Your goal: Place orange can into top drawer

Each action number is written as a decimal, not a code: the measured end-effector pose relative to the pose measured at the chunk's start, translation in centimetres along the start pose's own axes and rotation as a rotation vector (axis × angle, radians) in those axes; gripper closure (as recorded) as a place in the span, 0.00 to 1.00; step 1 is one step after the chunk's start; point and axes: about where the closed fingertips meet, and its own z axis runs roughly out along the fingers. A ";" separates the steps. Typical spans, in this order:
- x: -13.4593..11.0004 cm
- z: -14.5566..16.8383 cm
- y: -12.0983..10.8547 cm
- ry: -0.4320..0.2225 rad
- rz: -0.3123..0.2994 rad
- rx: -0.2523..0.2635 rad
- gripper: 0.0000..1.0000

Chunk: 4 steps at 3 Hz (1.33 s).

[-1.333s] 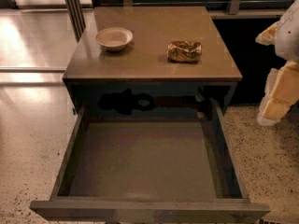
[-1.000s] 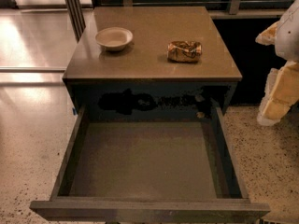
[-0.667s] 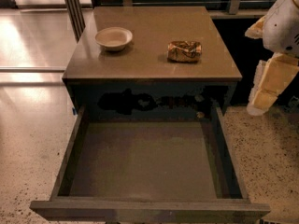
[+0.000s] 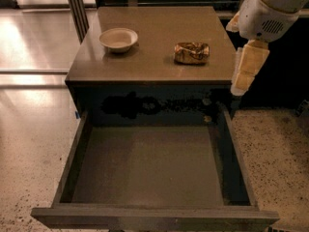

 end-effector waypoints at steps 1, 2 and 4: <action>-1.5 3.4 -3.0 -0.002 -0.018 -0.039 0.00; -2.3 6.8 -5.0 0.006 -0.015 -0.073 0.00; -2.5 8.8 -7.4 0.033 -0.009 -0.032 0.00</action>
Offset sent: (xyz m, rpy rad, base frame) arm 0.0959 0.0371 -0.0761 -0.0162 0.1340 0.0332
